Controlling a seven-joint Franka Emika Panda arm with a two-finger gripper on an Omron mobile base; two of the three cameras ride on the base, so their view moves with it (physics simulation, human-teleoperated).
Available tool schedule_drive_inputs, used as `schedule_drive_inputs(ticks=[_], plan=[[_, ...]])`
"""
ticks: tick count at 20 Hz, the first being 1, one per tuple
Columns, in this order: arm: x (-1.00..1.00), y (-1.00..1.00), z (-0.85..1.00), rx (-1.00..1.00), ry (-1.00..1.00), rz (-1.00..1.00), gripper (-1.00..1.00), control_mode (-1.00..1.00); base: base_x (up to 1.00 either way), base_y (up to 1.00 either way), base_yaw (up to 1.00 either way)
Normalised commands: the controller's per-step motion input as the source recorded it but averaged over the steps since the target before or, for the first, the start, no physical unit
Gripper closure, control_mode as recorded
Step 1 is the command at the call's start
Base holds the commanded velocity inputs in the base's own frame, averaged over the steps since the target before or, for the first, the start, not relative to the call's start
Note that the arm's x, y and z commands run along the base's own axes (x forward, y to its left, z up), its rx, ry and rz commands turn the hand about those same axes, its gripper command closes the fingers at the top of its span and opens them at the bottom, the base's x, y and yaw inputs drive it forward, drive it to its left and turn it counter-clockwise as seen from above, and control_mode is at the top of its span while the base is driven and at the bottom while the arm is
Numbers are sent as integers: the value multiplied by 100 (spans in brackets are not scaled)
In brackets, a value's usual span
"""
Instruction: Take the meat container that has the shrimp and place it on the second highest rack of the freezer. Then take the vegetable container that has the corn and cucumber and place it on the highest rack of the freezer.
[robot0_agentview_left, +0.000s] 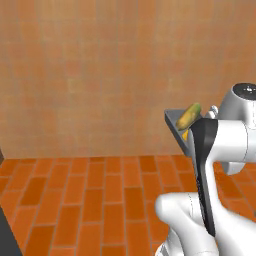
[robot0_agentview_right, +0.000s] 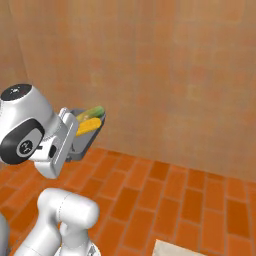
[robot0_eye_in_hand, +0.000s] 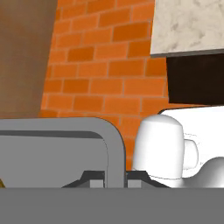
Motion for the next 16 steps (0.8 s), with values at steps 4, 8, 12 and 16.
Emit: schedule_drive_inputs(ticks=[4, 8, 12, 16], plan=[[0, 0, 0, 0, 0, 0, 100, 100, 78, -31, 32], [0, 0, 0, 0, 0, 0, 100, 100, 4, -31, 94], [0, 0, 0, 0, 0, 0, 100, 100, 0, -19, 100], [0, 0, 0, 0, 0, 0, 100, 100, 0, -11, 100]])
